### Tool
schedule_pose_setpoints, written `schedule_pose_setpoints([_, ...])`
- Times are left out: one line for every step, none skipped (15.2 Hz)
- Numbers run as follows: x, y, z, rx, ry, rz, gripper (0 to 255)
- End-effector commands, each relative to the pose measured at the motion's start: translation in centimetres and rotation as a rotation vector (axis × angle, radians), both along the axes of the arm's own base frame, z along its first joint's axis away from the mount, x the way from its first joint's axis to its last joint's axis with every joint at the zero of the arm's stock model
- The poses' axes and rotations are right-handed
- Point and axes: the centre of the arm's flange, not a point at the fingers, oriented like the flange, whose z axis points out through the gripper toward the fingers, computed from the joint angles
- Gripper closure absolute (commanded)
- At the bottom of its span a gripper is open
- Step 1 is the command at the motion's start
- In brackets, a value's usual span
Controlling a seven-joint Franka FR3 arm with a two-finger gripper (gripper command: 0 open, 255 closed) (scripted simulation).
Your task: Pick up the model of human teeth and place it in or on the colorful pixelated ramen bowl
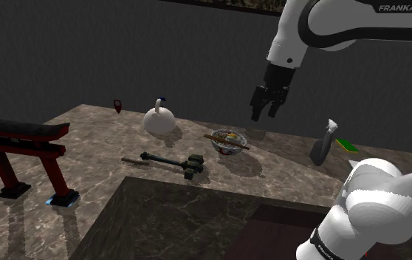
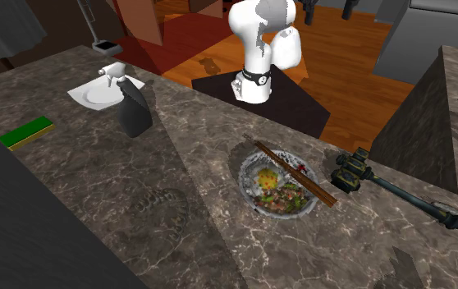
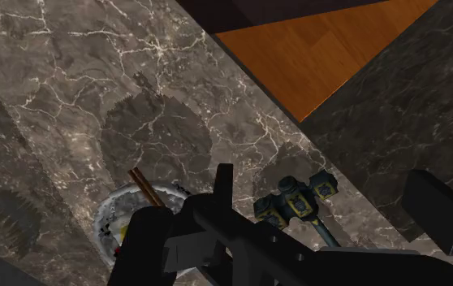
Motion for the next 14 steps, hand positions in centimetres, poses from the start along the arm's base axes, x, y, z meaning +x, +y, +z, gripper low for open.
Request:
schedule_pose_setpoints([0.0, 0.0, 0.0, 0.000, 0.000, 0.000, 0])
schedule_pose_setpoints([0.5, -1.2, -0.5, 0.004, 0.002, -0.001, 0])
schedule_pose_setpoints([1.0, -2.4, -1.0, 0.008, 0.004, -0.002, 0])
schedule_pose_setpoints([1.5, -3.5, -1.5, 0.013, 0.006, -0.003, 0])
schedule_pose_setpoints([2.0, -4.7, -2.1, 0.017, 0.008, -0.004, 0])
schedule_pose_setpoints([2.5, -5.9, -2.6, 0.021, 0.010, -0.004, 0])
schedule_pose_setpoints([3.0, -7.1, -3.1, 0.025, 0.012, -0.005, 0])
schedule_pose_setpoints([3.5, -8.3, -3.7, 0.029, 0.014, -0.006, 0])
schedule_pose_setpoints([4.0, -9.4, -4.2, 0.033, 0.016, -0.007, 0])
schedule_pose_setpoints([4.5, -10.6, -4.8, 0.038, 0.018, -0.008, 0])
schedule_pose_setpoints([5.0, -11.8, -5.4, 0.042, 0.020, -0.009, 0])
schedule_pose_setpoints([5.5, -12.9, -5.9, 0.046, 0.021, -0.010, 0])
schedule_pose_setpoints([6.0, -14.1, -6.5, 0.050, 0.023, -0.011, 0])
schedule_pose_setpoints([6.5, -15.3, -7.1, 0.054, 0.025, -0.012, 0])
